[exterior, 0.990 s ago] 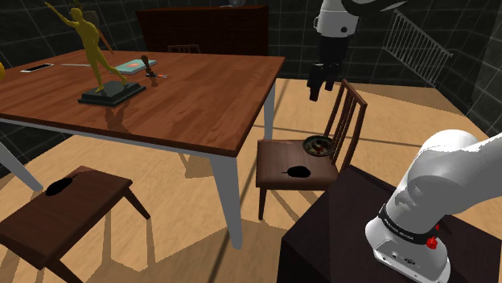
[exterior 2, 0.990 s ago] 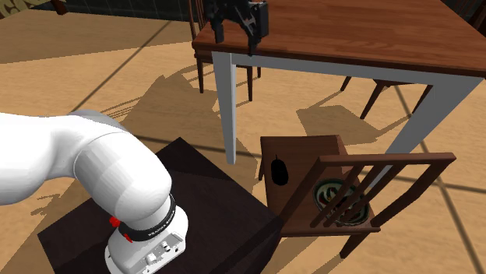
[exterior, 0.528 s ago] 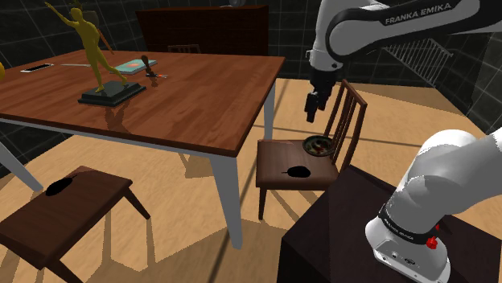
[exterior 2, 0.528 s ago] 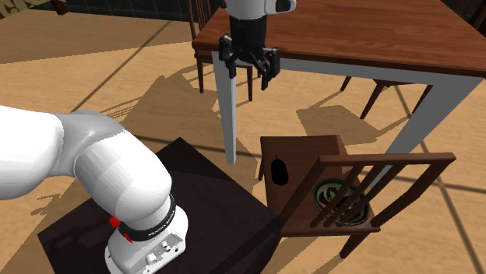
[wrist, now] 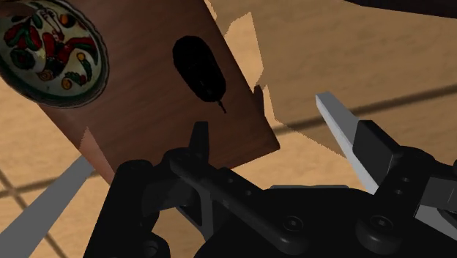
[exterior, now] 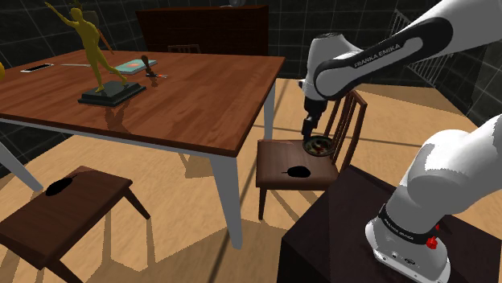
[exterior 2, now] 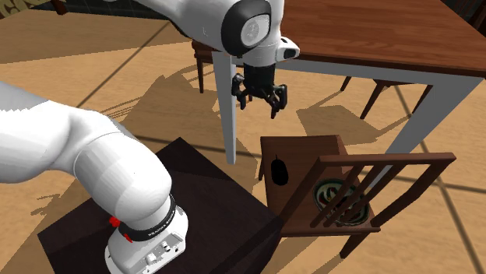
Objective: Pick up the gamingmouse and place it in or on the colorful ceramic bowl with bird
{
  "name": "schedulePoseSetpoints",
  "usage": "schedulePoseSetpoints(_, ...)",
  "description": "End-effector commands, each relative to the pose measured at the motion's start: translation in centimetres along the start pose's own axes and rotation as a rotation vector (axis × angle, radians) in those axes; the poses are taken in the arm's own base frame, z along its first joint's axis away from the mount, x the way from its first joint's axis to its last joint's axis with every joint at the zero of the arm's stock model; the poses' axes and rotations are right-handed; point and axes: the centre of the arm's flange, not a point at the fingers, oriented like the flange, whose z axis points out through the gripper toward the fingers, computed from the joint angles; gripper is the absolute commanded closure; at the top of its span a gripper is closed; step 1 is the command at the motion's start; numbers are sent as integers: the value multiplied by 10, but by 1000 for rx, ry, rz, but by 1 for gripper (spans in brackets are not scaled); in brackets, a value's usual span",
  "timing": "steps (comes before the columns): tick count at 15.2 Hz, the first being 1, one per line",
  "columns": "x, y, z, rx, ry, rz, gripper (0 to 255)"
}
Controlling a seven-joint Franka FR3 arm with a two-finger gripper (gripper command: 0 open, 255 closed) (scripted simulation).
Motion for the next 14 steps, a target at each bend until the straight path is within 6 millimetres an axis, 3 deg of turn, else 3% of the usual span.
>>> schedulePoseSetpoints(1,6,8,25,-5,0,-30,0)
schedulePoseSetpoints(14,35,47,189,-35,-19,-211,0)
